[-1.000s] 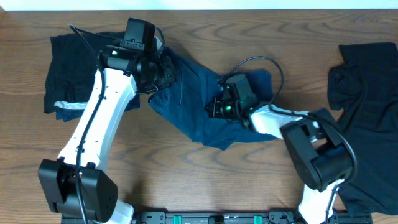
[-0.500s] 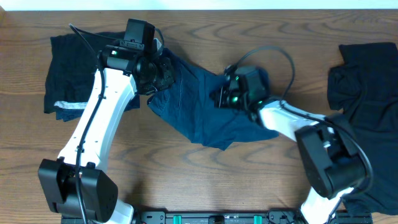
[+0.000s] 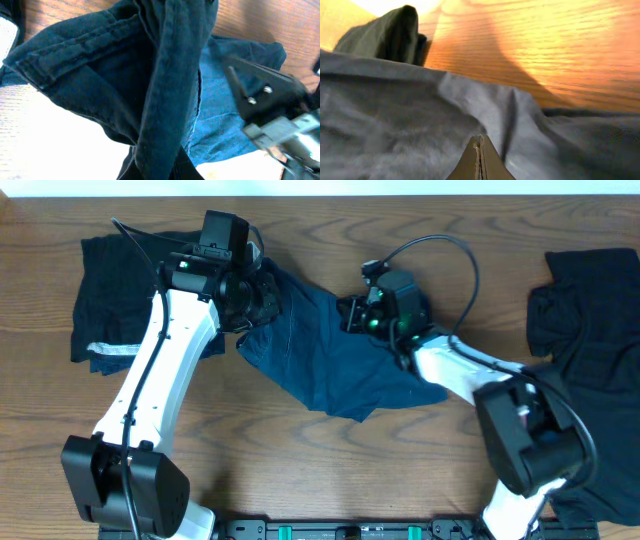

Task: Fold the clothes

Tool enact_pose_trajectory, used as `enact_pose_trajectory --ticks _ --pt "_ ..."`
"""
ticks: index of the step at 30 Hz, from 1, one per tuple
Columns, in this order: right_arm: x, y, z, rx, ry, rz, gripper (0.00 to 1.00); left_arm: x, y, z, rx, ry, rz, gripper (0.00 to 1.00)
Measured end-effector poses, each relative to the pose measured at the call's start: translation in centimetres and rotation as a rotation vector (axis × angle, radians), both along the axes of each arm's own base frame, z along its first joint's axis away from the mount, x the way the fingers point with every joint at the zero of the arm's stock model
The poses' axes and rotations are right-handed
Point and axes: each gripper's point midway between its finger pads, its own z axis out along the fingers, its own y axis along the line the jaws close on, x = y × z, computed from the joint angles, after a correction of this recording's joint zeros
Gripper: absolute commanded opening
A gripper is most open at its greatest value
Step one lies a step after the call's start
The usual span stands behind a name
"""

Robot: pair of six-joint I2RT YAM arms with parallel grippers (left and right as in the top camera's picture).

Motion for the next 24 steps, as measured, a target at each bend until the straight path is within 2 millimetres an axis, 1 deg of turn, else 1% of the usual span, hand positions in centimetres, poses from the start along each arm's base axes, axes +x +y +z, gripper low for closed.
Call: enact_pose_trajectory --ticks 2,4,6,8,11,12,15,17,20,22,24 --pt "-0.2 0.9 -1.3 -0.011 0.001 0.007 0.01 0.0 0.0 0.0 0.000 0.000 -0.001 0.06" --pt "-0.7 1.5 -3.3 -0.040 0.021 0.007 0.01 0.0 0.0 0.0 0.001 -0.001 -0.002 0.06" --pt "-1.0 2.2 -4.8 -0.060 0.022 0.006 0.01 0.0 0.0 0.0 0.003 -0.003 -0.008 0.06" --pt "-1.0 3.0 -5.7 -0.064 0.000 0.008 0.01 0.0 0.0 0.0 0.005 -0.006 -0.015 0.06" --pt "-0.8 4.3 -6.0 -0.049 -0.056 0.017 0.01 0.0 0.0 0.0 0.010 -0.010 -0.025 0.06" --pt "-0.7 4.4 -6.1 -0.051 -0.067 0.019 0.01 0.0 0.0 0.0 0.012 -0.013 -0.030 0.06" --pt "-0.8 4.9 -5.8 -0.057 -0.102 0.037 0.01 0.0 0.0 0.0 0.016 -0.016 -0.041 0.06" --pt "-0.8 4.9 -5.7 -0.068 -0.114 0.048 0.04 0.0 0.0 0.0 0.020 -0.018 -0.052 0.06" --pt "-1.1 4.2 -5.3 -0.097 -0.086 0.062 0.04 0.0 0.1 -0.1 0.024 -0.020 -0.063 0.06" --pt "-1.2 2.9 -3.5 -0.109 -0.066 0.058 0.02 0.0 0.2 0.0 0.031 -0.023 -0.065 0.06" --pt "-1.1 0.9 -1.0 -0.116 -0.044 0.037 0.01 0.0 0.5 -0.1 0.052 -0.024 -0.063 0.06"
